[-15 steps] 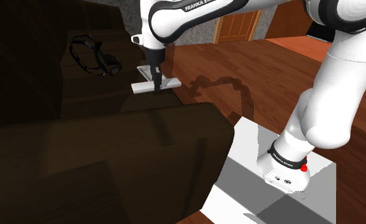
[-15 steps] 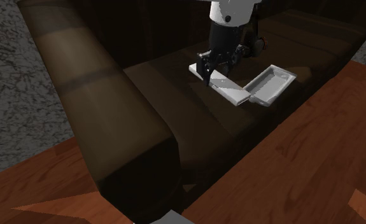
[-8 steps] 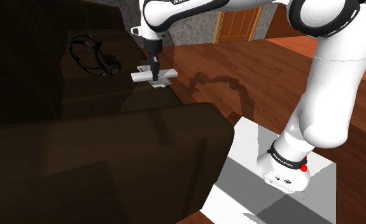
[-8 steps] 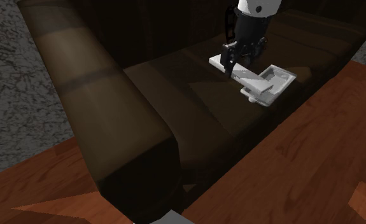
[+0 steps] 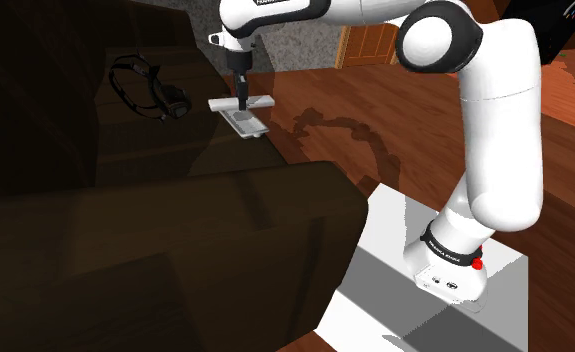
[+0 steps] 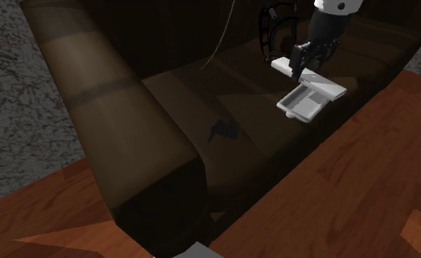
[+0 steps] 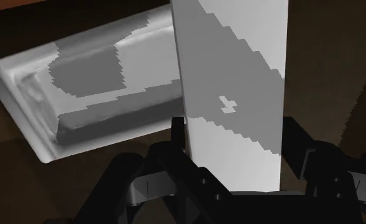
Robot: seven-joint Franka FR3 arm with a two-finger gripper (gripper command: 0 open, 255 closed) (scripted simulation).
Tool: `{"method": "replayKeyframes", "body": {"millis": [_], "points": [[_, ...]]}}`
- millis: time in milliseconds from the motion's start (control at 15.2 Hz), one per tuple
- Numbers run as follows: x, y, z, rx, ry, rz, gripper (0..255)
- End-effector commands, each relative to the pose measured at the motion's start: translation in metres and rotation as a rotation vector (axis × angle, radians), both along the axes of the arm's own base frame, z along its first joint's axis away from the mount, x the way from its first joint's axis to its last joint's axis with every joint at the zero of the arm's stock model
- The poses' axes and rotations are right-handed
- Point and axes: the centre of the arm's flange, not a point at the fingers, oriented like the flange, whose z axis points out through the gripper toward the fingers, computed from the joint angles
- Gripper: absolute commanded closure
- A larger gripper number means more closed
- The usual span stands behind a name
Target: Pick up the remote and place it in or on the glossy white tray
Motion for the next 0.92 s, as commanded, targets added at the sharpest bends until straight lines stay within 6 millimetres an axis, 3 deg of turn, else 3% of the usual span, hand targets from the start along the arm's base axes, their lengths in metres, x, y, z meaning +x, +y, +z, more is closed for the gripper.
{"method": "replayKeyframes", "body": {"millis": [0,198,858], "points": [[0.022,-0.018,0.001,0.000,-0.001,0.001,255],[0.049,-0.040,0.001,0.000,-0.001,0.001,255],[0.049,-0.040,-0.052,0.000,-0.001,0.001,255]]}}
